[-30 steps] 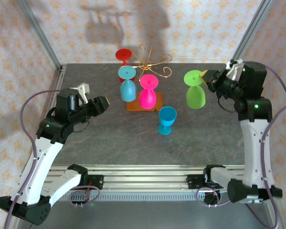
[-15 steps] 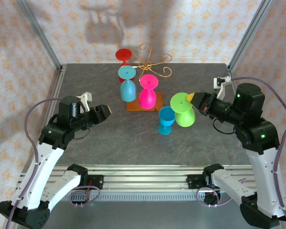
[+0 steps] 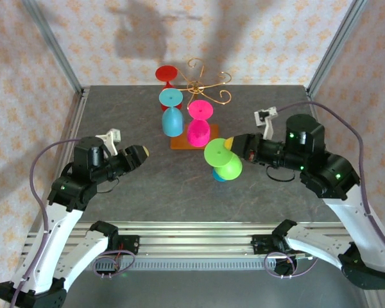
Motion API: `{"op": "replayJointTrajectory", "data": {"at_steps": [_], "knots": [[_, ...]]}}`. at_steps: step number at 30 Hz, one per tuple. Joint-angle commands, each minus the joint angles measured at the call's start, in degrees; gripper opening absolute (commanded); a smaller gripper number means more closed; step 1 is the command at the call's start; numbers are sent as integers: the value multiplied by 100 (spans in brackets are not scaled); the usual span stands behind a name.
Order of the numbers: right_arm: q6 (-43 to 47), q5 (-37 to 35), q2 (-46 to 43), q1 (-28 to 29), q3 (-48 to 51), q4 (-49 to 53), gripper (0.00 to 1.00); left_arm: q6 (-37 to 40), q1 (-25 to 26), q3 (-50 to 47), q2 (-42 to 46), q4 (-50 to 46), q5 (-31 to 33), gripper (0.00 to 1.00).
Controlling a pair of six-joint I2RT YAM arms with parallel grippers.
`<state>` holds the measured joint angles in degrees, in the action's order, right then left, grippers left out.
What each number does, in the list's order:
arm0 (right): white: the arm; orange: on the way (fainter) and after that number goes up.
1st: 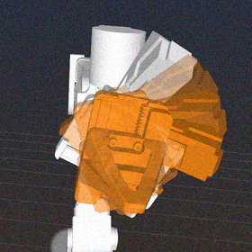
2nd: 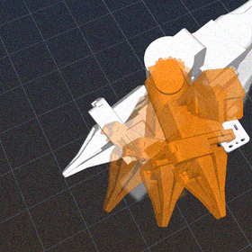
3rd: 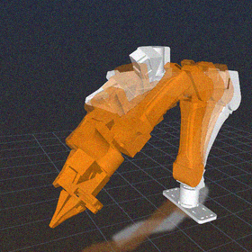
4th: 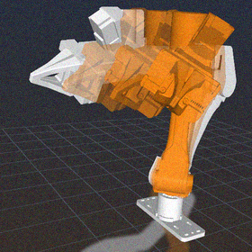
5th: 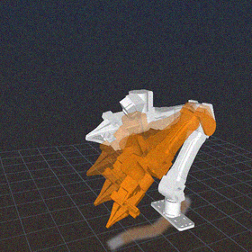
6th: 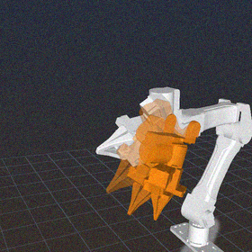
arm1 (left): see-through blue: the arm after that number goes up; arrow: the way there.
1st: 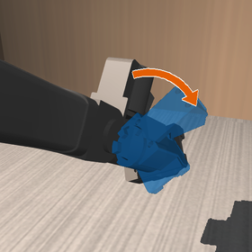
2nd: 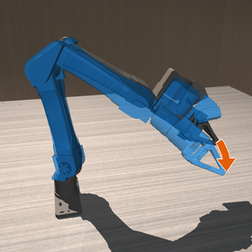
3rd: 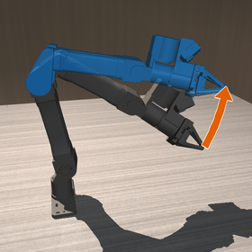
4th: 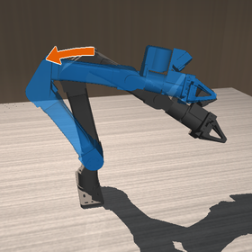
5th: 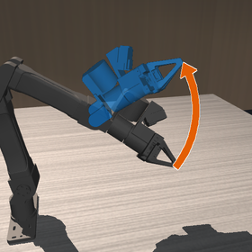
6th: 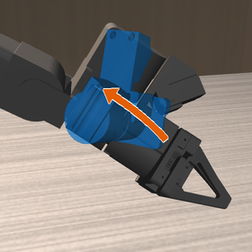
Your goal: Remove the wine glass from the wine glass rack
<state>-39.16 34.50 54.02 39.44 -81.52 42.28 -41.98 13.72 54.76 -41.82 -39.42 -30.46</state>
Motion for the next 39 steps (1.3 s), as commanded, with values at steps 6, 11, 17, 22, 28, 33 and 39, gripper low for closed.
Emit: {"op": "replayJointTrajectory", "data": {"at_steps": [6,11,17,22,28,33,39], "knots": [[369,-954,825,1371,-390,-388,0,-95,-44,-65,284,-54,-138,55],[622,-1157,1345,1902,-523,-437,0,-233,-49,-237,518,-357,4,55],[990,-1289,1990,2361,-587,-449,0,-147,-44,-302,712,-992,196,55],[1389,-1609,2380,2743,-589,-406,0,-76,-44,-292,851,-1434,278,55],[1867,-2120,2680,3043,-352,-531,0,-34,-44,-336,910,-1980,283,55],[2134,-2269,2773,3078,24,-913,0,-91,-44,-426,948,-2053,199,55],[2661,-2673,2956,3257,208,-1144,0,-149,-44,-606,935,-2055,91,55]]}}
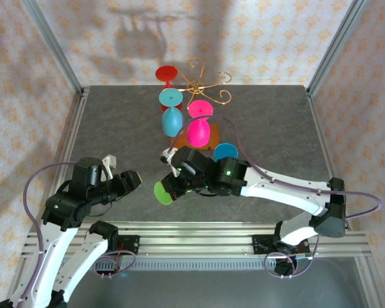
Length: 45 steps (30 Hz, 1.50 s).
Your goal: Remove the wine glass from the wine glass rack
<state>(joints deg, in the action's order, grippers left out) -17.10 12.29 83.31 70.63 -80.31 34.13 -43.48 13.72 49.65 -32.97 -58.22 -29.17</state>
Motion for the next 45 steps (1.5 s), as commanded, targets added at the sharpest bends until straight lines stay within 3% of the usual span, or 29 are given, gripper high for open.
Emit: {"op": "replayJointTrajectory", "data": {"at_steps": [1,8,12,19,28,45], "knots": [[625,-649,31,237,170,-430,0,-2,-44,-138,37,-162,-77,55],[1424,-1425,212,688,628,-1159,0,-98,-44,-419,-60,17,-342,56],[1827,-2220,286,915,985,-1707,0,-172,-44,-466,-104,95,-490,57],[2240,-3185,216,1014,1720,-2808,0,-553,-41,-670,-131,510,-845,58],[2592,-3518,114,1065,2160,-3453,0,-1511,-44,-1204,-158,1554,-1400,62],[2969,-3913,462,1293,2061,-3782,0,-2787,-44,-1810,53,2825,-1654,60]]}}
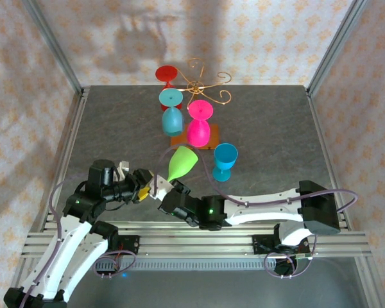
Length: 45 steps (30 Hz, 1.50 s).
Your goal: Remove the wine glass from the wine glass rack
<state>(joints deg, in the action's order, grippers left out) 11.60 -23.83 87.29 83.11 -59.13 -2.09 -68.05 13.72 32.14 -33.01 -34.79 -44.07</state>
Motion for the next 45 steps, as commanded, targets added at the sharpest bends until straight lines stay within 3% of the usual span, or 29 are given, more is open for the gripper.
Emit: {"op": "replayJointTrajectory", "data": {"at_steps": [1,32,45], "knots": [[107,-306,89,56,-68,-163,0,-333,-44,-58,50,502,-171,60],[596,-394,324,108,-353,-735,0,-695,-18,-386,194,919,-227,44],[674,-324,298,223,-437,-726,0,-847,-18,-569,181,1234,-213,31]]}}
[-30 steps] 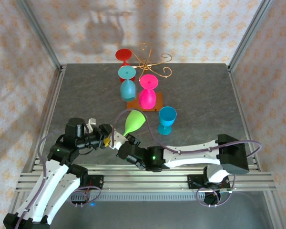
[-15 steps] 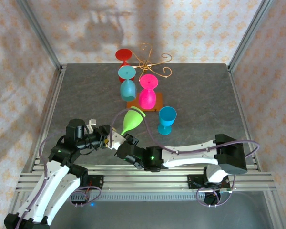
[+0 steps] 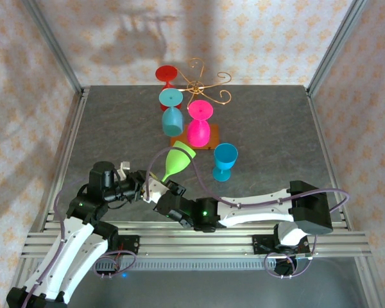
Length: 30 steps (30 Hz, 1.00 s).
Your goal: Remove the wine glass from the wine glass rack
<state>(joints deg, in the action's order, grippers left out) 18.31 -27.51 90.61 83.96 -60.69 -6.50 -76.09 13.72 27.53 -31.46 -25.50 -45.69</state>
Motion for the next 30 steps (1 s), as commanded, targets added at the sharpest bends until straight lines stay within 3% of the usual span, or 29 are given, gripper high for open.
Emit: {"op": "replayJointTrajectory", "data": {"at_steps": [1,15,30], "knots": [[-2,59,-29,146,-290,-269,0,-56,-16,-116,15,332,-47,30],[-116,300,-125,226,-483,25,0,-112,-18,-246,54,427,-41,1],[-420,685,-386,327,-882,848,10,-117,-18,-363,249,584,-21,0]]}}
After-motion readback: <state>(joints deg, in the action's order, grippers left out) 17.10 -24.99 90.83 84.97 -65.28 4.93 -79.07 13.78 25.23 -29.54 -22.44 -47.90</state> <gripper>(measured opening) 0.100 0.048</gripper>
